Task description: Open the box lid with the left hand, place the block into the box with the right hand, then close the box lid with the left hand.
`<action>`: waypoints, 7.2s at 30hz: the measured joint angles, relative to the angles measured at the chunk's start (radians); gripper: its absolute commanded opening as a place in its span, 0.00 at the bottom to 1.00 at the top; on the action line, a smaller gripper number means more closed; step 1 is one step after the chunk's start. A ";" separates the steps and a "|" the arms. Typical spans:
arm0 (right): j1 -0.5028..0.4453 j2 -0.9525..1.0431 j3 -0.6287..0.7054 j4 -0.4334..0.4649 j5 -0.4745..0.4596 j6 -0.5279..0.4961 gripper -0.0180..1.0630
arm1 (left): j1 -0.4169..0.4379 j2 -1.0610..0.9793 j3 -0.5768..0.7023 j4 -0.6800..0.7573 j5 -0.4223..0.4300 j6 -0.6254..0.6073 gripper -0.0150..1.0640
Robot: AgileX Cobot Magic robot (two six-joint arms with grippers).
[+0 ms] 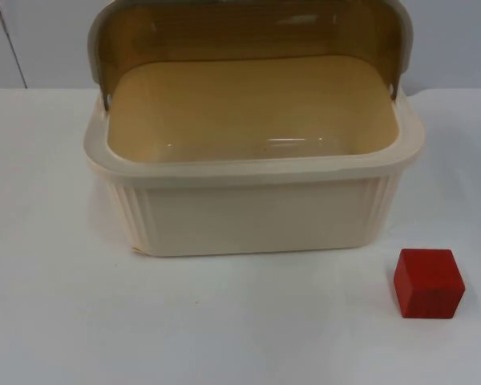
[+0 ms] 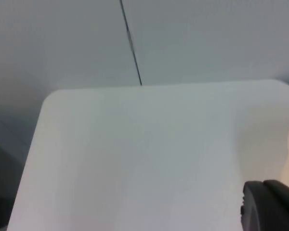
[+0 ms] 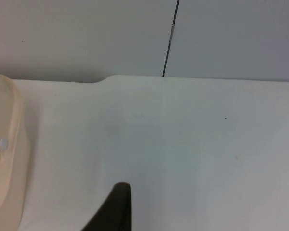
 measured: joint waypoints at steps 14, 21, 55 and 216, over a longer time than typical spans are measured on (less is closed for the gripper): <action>0.000 0.000 0.000 0.000 0.002 0.000 0.99 | 0.000 -0.002 0.000 0.006 -0.029 0.045 0.01; 0.000 0.000 0.000 0.000 0.002 0.000 0.99 | 0.000 0.000 0.000 -0.037 -0.029 0.063 0.33; 0.005 0.103 0.376 0.349 -0.153 0.011 0.99 | 0.000 -0.004 0.000 -0.180 -0.041 0.049 0.96; 0.523 0.792 0.147 0.277 -1.059 -0.292 0.01 | 0.000 -0.004 0.000 -0.080 0.131 0.049 0.96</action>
